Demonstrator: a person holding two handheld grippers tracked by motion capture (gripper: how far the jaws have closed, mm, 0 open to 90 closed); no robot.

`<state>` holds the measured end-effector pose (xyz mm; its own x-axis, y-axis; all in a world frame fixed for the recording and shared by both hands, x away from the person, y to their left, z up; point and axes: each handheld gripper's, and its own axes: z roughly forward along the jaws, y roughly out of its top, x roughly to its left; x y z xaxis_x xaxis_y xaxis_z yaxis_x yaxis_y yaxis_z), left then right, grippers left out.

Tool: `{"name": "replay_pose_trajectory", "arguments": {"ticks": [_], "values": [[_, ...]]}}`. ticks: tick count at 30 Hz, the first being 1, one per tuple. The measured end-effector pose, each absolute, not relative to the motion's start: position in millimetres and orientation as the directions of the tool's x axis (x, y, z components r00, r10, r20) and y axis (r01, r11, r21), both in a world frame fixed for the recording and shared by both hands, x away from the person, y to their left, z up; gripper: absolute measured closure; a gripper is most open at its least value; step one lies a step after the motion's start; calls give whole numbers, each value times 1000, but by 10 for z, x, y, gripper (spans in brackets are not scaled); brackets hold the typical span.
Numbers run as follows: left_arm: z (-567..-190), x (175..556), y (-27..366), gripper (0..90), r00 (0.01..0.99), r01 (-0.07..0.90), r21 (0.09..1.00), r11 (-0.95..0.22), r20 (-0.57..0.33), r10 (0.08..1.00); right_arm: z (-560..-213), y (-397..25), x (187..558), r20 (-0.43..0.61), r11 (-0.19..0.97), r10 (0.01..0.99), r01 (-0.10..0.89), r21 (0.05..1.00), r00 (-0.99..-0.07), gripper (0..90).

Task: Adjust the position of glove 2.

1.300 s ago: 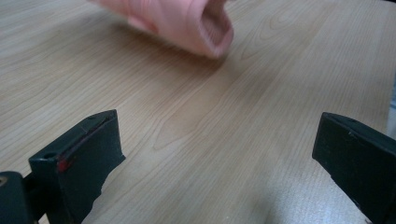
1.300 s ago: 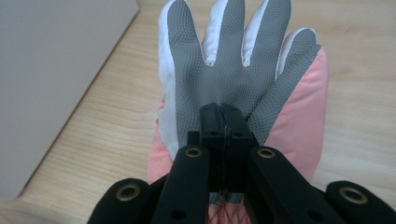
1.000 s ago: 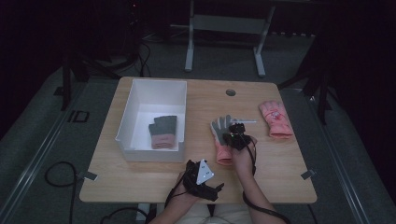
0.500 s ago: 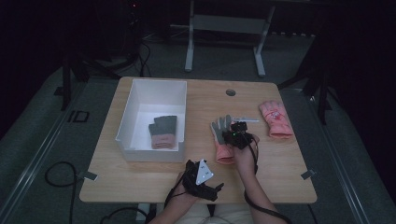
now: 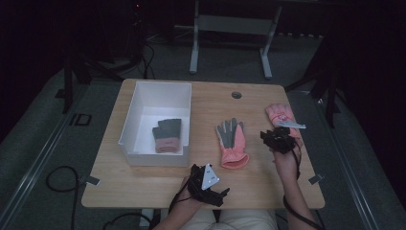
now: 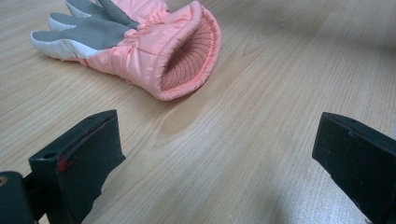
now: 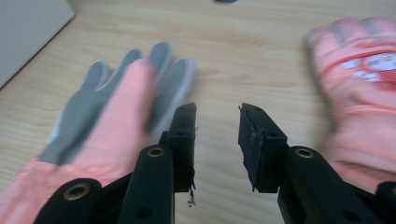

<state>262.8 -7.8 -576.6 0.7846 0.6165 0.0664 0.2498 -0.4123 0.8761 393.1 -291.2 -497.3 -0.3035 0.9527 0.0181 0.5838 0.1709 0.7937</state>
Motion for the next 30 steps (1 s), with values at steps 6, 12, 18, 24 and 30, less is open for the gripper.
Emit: {"name": "replay_pose_trajectory", "arguments": {"ticks": [6,12,18,24,30], "values": [[-5773,2629,-81,11,784,250,876,-413,67,617,-4943,-3410,4042,-5,146,969,562,814,-246,663],[-5779,2632,-85,11,788,253,875,-414,62,613,-5010,-3734,4279,-4,110,984,582,805,-180,663],[-5781,2636,-81,12,787,256,874,-413,59,614,-5094,-3876,4550,11,92,986,596,798,-167,644],[-5779,2641,-70,11,789,258,876,-408,53,612,-5091,-3921,4741,11,88,987,598,797,-160,633],[-5779,2639,-65,11,788,261,874,-409,52,613,-5116,-3896,4975,-13,108,987,612,783,-158,611]]}}
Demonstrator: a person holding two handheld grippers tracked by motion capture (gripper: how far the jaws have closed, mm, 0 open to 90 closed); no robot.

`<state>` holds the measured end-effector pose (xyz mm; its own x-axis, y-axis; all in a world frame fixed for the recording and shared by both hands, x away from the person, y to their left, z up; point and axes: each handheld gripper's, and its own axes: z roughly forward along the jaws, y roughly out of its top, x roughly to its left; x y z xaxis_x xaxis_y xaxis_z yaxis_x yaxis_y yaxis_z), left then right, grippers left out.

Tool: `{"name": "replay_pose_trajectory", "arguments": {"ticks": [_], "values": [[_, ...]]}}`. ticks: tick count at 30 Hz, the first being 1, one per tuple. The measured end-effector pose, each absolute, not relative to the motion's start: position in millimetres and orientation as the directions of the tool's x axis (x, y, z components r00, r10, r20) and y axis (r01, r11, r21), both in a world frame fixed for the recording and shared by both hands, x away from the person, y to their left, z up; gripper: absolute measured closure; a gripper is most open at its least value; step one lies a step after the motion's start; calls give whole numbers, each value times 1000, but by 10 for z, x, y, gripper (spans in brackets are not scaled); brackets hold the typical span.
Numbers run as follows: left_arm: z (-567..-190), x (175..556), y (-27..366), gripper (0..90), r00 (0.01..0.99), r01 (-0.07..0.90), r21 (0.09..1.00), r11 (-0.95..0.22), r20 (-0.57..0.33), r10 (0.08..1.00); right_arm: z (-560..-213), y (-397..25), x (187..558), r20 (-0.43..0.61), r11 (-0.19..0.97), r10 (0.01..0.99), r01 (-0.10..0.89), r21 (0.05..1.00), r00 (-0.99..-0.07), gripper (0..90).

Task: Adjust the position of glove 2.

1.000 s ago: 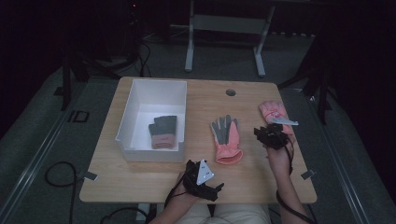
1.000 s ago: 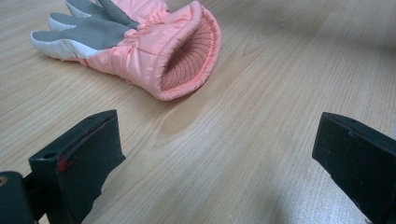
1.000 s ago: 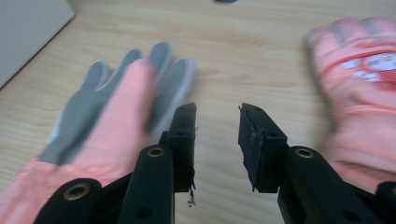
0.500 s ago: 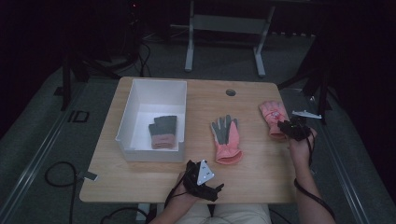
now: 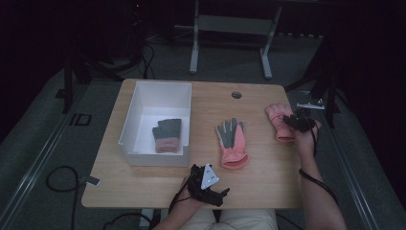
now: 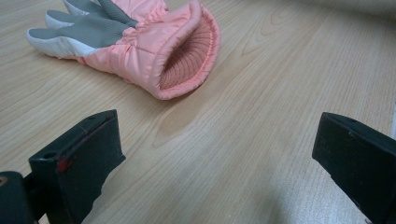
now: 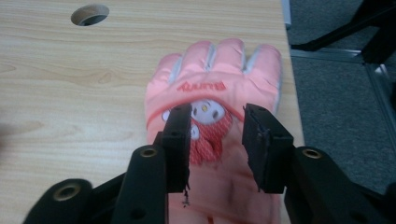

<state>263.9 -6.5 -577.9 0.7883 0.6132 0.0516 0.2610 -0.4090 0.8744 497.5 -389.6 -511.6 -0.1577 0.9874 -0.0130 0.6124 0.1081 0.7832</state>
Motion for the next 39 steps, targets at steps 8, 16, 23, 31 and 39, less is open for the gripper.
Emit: {"name": "replay_pose_trajectory", "arguments": {"ticks": [8,16,23,31,39], "values": [[-5768,2635,-57,11,782,257,877,-405,58,620,-5301,-3819,5164,-62,157,984,645,748,-168,568],[-5768,2627,-55,11,784,250,881,-401,59,618,-5348,-3797,5206,-87,172,983,657,734,-159,801],[-5756,2624,-46,11,782,251,884,-395,56,621,-5204,-3816,5181,-49,141,987,693,707,-151,862],[-5751,2628,-48,11,780,249,885,-393,58,623,-4932,-3714,4845,-42,139,986,656,741,-162,867],[-5753,2639,-37,12,781,242,888,-391,61,621,-4705,-3608,4443,-39,141,984,628,766,-174,869]]}}
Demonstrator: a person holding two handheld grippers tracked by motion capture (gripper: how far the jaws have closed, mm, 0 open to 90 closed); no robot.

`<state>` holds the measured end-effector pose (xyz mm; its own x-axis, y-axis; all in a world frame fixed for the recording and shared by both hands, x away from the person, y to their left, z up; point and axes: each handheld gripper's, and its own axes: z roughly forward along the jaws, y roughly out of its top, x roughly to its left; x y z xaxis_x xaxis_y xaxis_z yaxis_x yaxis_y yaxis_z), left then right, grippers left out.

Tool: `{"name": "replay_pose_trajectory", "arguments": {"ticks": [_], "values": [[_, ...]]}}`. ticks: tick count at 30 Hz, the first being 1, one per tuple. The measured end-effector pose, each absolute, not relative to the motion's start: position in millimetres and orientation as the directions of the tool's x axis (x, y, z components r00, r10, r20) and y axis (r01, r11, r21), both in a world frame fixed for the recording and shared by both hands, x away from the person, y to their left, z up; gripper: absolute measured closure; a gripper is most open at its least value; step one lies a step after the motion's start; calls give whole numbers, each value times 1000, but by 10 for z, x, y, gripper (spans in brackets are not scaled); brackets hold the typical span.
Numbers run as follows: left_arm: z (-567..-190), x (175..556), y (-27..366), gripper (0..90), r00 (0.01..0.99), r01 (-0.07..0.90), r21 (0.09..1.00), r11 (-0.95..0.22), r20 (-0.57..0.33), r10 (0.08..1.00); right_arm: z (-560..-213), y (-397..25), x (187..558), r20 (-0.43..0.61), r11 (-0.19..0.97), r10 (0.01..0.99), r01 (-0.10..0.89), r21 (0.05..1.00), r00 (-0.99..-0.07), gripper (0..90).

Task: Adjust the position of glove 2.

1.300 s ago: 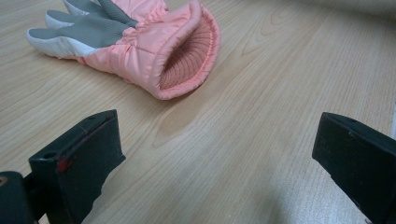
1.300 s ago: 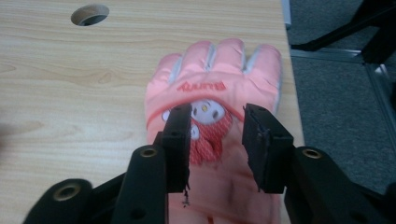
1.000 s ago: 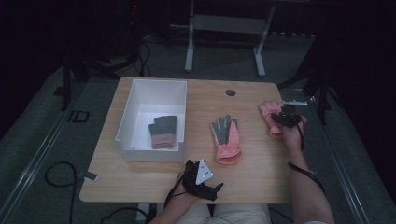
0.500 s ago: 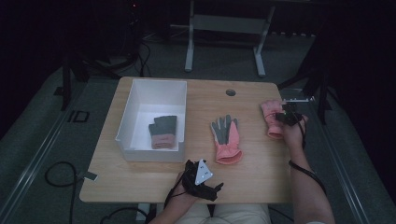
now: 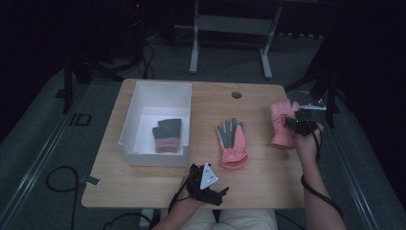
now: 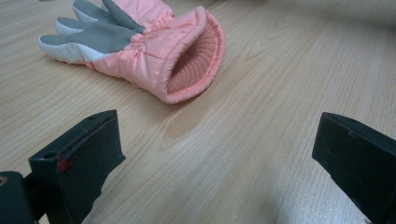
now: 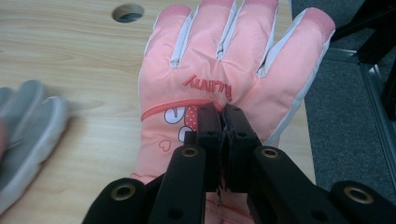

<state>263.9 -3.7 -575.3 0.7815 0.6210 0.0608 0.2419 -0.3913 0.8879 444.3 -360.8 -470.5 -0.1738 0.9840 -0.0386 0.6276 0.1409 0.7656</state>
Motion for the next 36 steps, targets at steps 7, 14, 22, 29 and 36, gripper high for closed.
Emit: {"name": "replay_pose_trajectory", "arguments": {"ticks": [7,14,22,29,36], "values": [[-5749,2634,-30,11,780,243,886,-394,63,622,-4645,-3550,4071,-31,137,984,629,766,-177,868],[-5758,2629,-50,11,786,230,885,-405,77,614,-4679,-3457,3787,-69,187,975,614,767,-211,868],[-5762,2632,-45,11,784,225,889,-399,78,616,-4859,-3370,3724,-60,189,973,625,757,-223,868],[-5767,2633,-42,11,783,226,886,-404,82,616,-4992,-3303,3863,-79,218,968,640,737,-239,866],[-5763,2629,-40,11,783,226,887,-404,81,617,-5175,-3238,4037,-92,241,964,670,702,-251,859]]}}
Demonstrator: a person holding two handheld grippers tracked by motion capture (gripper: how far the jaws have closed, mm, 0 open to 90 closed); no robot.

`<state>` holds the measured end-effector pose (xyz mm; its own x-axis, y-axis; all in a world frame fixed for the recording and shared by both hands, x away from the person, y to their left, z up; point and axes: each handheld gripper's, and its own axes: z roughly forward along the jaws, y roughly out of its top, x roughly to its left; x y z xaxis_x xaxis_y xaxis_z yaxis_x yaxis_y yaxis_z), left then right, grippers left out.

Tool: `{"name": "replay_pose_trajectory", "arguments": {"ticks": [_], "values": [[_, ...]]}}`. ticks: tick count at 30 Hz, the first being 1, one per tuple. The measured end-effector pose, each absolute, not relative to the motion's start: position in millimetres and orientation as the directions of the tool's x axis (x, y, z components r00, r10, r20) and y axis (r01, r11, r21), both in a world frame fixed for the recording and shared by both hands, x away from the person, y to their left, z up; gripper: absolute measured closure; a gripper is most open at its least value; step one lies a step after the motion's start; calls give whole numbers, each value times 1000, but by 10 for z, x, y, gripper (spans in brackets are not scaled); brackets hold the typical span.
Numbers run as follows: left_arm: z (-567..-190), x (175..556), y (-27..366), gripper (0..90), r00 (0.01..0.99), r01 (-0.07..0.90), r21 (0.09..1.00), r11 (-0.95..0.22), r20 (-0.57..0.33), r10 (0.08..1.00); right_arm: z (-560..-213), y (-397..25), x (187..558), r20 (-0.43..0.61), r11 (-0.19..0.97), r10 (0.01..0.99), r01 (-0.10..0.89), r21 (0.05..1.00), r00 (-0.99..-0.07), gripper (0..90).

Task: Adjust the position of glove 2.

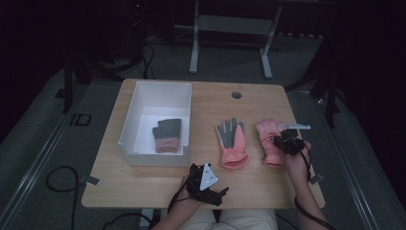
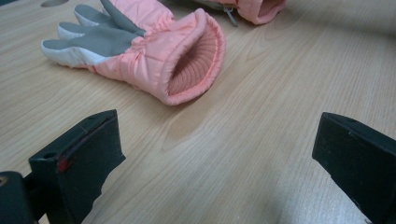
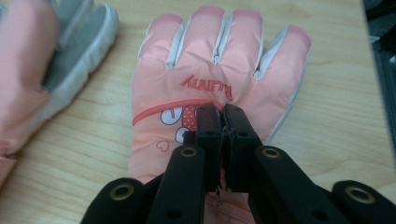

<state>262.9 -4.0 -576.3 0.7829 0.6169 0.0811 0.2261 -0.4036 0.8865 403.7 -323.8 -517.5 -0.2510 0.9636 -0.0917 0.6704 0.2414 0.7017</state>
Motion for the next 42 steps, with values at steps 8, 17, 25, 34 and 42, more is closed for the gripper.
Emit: {"name": "replay_pose_trajectory", "arguments": {"ticks": [8,17,25,34,42], "values": [[-5757,2622,-42,11,784,224,888,-402,81,615,-5300,-3209,4095,-96,256,959,674,693,-266,850],[-5763,2625,-45,11,785,227,886,-404,79,615,-5121,-3315,4025,-140,346,922,608,715,-360,720],[-5752,2619,-47,11,785,222,890,-398,79,614,-5234,-3382,4006,-137,371,909,616,695,-394,685],[-5760,2617,-48,11,786,226,887,-402,78,613,-5374,-3358,4054,-102,336,922,644,687,-373,821],[-5756,2622,-44,12,783,229,891,-393,71,618,-5306,-3311,4028,-102,299,940,644,704,-325,884]]}}
